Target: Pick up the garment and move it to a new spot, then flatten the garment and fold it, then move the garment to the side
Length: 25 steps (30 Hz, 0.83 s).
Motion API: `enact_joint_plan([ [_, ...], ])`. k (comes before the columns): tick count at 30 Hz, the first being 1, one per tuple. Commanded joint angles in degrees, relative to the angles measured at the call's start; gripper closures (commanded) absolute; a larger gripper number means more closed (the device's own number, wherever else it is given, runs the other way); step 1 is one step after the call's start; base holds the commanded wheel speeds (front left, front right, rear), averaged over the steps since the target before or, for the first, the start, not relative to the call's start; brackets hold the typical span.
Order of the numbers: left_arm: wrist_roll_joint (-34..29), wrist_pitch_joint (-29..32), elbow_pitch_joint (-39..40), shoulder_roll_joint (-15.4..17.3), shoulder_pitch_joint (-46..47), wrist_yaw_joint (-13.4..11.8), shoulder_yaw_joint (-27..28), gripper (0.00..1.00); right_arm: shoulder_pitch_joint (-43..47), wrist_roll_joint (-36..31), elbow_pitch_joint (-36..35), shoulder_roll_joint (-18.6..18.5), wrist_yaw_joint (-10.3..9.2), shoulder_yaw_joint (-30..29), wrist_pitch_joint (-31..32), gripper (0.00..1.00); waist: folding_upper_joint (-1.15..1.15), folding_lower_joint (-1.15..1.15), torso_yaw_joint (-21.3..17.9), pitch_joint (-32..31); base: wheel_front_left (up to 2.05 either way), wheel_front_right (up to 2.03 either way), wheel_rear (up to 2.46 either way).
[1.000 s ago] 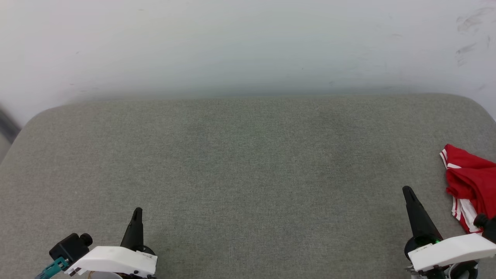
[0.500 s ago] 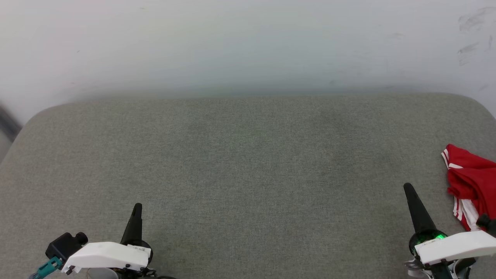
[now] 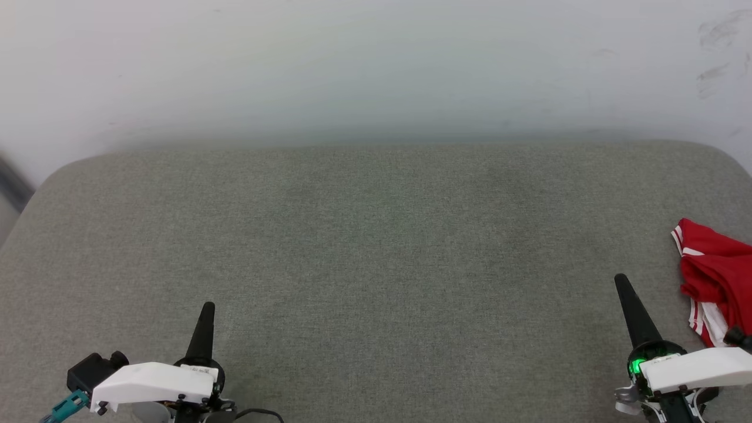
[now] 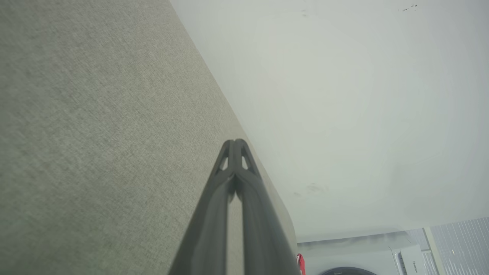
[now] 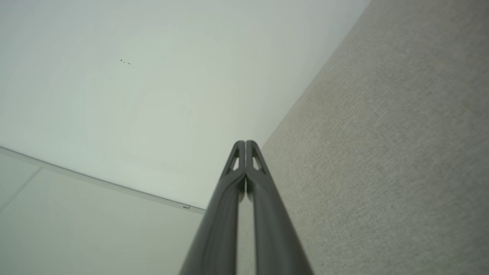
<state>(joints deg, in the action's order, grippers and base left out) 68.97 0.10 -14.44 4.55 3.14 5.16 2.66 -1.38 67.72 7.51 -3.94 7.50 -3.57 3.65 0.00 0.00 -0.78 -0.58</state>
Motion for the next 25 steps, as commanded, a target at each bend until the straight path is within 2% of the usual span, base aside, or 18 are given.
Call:
enact_joint_plan([
  [1, 1.4, 0.4, 0.6, -0.1, 1.5, 0.5, 0.5, 1.0, -1.5, 1.7, 0.0, -0.4, -0.01, -0.2, 0.2, 1.0, 0.0, 0.0, 0.0, 0.0, 0.0, 0.0, 0.0],
  [25, 12.7, 3.6, 0.5, -0.9, 2.4, 1.5, 2.3, 1.0, -3.4, 14.1, 3.3, -0.3, -0.01, -0.8, 0.9, 1.0, 0.0, 0.0, 0.4, 0.4, 0.0, 0.0, 0.0],
])
